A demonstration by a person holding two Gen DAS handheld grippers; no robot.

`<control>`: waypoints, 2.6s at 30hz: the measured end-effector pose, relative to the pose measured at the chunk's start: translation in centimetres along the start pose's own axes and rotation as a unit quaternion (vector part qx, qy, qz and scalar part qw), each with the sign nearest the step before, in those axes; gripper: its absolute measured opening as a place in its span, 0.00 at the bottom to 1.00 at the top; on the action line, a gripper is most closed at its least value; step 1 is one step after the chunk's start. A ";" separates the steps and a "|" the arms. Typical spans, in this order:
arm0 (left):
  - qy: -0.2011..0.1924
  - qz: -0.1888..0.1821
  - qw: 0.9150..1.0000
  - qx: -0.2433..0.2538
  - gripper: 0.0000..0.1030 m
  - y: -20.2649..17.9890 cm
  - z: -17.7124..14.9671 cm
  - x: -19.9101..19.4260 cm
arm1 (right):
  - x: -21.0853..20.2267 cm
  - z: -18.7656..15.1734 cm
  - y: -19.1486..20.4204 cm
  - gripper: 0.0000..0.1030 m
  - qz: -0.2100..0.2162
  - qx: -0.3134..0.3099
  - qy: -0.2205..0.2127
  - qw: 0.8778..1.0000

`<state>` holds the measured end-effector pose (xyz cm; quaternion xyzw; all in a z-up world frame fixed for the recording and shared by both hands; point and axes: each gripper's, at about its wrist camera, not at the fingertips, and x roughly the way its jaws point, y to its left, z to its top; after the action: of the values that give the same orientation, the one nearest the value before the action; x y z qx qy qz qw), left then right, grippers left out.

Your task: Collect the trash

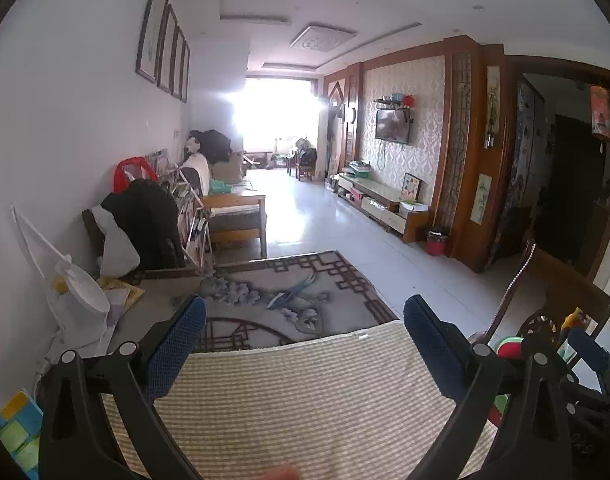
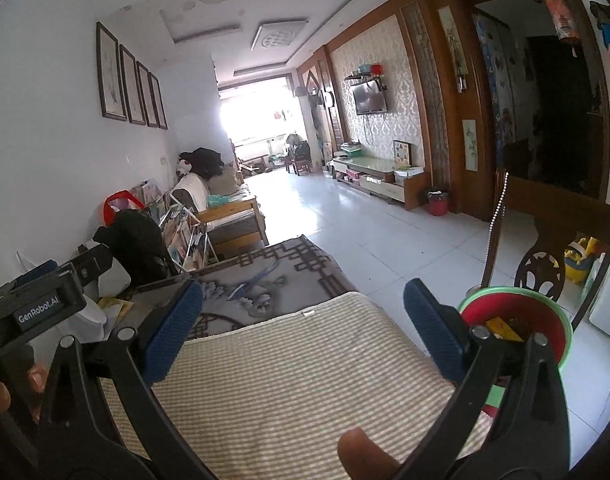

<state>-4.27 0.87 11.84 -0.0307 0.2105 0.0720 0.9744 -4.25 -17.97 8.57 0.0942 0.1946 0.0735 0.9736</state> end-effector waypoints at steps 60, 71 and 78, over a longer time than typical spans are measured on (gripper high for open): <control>0.023 -0.010 1.000 -0.013 0.92 0.9 -1.4 2.0 | 0.6 -0.5 0.5 0.96 -0.017 -0.013 0.004 1.000; 0.026 -0.010 1.000 -0.013 0.92 0.9 -1.3 2.1 | 1.1 -0.8 -0.4 0.96 -0.014 -0.015 0.008 1.000; 0.028 -0.009 0.999 -0.016 0.92 0.9 -1.3 2.3 | 1.6 -0.8 -0.6 0.96 -0.012 -0.017 0.013 1.000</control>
<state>-2.87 1.93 9.65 -0.0503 0.2366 0.0658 0.9681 -3.09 -18.11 7.11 0.0744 0.2067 0.0659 0.9734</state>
